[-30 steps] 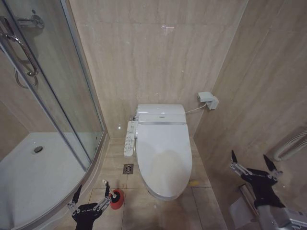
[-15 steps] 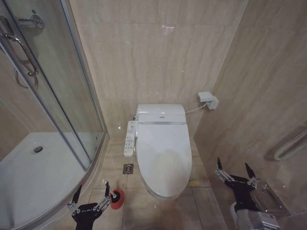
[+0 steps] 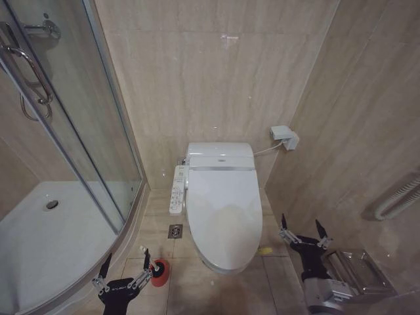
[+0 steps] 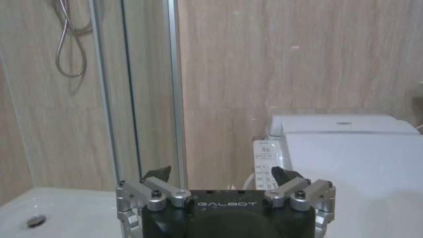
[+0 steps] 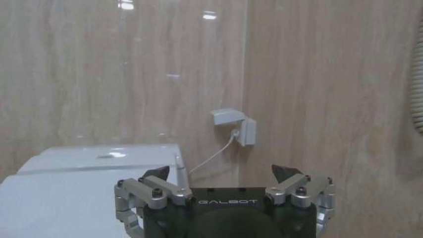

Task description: Open the toilet lid, clean the toilet bowl with a toilet brush, close the toilet lid, and flush.

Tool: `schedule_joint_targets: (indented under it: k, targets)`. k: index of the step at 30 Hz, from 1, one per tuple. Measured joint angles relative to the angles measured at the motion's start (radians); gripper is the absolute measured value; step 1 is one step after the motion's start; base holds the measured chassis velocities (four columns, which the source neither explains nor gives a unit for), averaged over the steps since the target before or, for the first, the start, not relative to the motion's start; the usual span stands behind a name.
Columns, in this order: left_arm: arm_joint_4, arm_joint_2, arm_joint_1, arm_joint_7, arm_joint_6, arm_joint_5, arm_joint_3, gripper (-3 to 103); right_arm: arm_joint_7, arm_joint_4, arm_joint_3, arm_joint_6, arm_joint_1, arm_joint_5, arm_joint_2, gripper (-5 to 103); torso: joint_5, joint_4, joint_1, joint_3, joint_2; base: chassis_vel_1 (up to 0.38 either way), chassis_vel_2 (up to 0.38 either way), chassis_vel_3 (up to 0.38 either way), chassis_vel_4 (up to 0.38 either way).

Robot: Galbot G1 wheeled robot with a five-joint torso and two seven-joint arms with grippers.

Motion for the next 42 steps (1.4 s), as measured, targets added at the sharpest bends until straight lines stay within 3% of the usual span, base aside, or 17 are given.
schedule_joint_targets:
  k: [42]
  targets:
    - [0.0, 0.0, 0.0, 0.0, 0.0, 0.0, 0.0, 99, 0.01, 0.022, -0.037, -0.022, -0.004, -0.006, 0.004, 100, 0.0, 0.0, 0.0, 0.0, 0.0, 0.0, 0.0, 0.0, 0.0]
